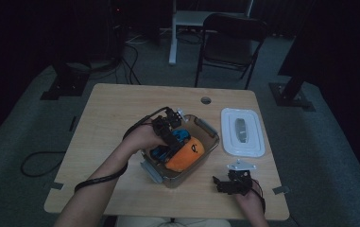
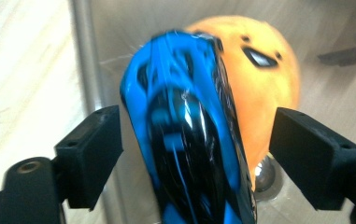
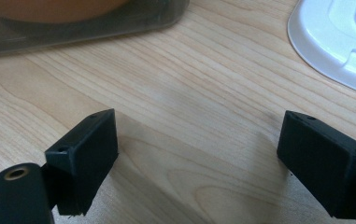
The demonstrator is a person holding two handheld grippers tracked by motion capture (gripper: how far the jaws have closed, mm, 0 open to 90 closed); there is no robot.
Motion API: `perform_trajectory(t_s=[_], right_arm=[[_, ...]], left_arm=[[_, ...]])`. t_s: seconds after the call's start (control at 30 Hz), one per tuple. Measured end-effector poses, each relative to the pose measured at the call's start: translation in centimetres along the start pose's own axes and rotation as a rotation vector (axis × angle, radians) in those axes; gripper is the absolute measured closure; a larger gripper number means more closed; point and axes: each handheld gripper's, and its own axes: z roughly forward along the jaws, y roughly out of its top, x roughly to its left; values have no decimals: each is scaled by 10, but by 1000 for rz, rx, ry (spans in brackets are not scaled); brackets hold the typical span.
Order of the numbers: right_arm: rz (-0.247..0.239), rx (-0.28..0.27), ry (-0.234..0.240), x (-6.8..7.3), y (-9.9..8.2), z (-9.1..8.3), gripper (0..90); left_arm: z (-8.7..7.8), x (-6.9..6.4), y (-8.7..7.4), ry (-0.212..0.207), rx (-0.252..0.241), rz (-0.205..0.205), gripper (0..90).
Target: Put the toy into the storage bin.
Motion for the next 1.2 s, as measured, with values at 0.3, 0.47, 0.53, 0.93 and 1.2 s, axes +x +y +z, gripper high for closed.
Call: perform_trajectory(t_s=[0.3,0.47,0.53,0.93,1.2], right_arm=[[-1,7,3,0,1,0,119],[-1,17,5,0,2,0,119],[-3,20,5,0,3,0,119],[-5,20,5,0,6,-1,119],[-15,16,4,1,10,0,119]], left_arm=[[-11,15,-18,31,-45,0,104],[-16,33,-34,44,-101,-31,104],[-16,39,-40,61,-115,-52,104],[-4,82,-83,100,-215,-181,104],[24,100,-106,94,-218,-233,104]])
